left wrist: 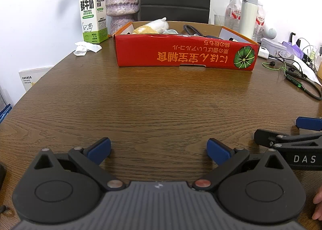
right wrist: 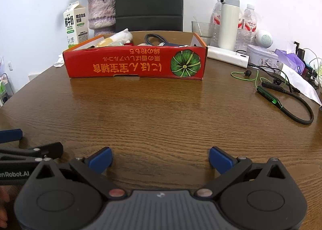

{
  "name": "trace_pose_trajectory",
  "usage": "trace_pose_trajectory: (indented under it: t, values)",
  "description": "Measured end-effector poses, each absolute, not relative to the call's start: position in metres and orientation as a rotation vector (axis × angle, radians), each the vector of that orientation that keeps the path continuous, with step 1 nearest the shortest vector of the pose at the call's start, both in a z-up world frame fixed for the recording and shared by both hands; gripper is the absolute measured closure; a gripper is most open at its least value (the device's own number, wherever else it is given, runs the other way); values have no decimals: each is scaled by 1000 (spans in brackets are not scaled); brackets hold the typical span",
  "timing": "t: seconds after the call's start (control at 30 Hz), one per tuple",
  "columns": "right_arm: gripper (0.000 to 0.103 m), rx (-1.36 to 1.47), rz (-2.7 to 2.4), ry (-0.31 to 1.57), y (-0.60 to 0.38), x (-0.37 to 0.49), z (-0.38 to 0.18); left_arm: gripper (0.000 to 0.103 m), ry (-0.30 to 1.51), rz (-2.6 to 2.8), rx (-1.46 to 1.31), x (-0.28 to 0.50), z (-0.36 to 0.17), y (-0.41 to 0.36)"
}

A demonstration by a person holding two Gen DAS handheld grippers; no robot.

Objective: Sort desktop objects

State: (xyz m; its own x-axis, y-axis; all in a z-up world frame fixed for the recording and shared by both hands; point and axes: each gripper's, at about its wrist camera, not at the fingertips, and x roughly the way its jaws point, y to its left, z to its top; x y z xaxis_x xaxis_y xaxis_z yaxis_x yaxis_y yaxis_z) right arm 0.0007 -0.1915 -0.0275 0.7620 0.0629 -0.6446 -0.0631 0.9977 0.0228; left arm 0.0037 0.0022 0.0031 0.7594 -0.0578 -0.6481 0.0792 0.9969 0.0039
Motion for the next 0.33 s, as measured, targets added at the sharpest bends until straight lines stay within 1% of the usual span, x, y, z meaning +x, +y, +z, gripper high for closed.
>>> trace_pose_trajectory:
  t: [0.33]
  values:
    - [0, -1, 70, 700, -192, 0, -28, 0, 704, -74, 32, 4, 3, 2]
